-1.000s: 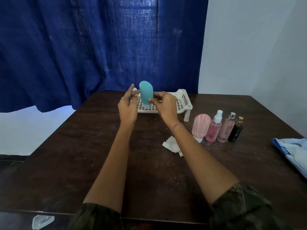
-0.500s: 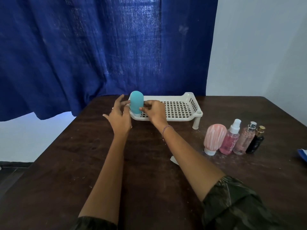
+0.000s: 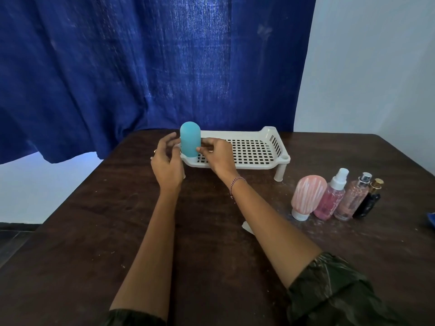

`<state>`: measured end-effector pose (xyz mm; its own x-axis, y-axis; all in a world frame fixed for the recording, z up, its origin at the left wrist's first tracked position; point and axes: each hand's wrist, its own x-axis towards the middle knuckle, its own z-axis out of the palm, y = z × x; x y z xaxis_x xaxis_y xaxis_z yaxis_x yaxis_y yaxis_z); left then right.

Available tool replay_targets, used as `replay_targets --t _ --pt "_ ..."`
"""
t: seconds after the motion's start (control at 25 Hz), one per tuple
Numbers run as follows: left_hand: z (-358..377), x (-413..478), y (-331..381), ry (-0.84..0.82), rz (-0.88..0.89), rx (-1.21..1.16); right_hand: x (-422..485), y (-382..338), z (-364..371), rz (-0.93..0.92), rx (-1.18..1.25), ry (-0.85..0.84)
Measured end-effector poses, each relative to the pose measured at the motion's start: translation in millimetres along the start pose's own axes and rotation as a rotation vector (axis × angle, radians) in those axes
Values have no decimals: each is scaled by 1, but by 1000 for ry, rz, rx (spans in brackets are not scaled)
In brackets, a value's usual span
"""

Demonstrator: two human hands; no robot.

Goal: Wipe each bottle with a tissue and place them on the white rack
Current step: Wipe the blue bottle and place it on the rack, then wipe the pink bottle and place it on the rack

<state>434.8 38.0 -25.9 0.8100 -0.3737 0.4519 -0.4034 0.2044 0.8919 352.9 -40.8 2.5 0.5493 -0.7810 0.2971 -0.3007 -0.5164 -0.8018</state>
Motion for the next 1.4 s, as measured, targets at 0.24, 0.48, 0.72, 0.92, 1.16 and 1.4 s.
replay_targets --t 0.24,0.48,0.72,0.92,1.16,1.4 --pt "0 -3 3 20 26 3 -1 -4 1 -29 -79 -34" --pt "4 -6 6 45 39 57 -5 -5 -5 22 -84 -13" --pt "14 -21 27 49 61 40 -25 -12 -32 -4 -29 76" --pt "23 -45 59 44 76 72 -49 -24 -60 -82 49 173" --pt "37 -84 93 -45 114 -37 -87 -27 -105 -187 0 282" --pt "65 -129 107 -292 140 34 -136 -2 -163 -222 -151 472"
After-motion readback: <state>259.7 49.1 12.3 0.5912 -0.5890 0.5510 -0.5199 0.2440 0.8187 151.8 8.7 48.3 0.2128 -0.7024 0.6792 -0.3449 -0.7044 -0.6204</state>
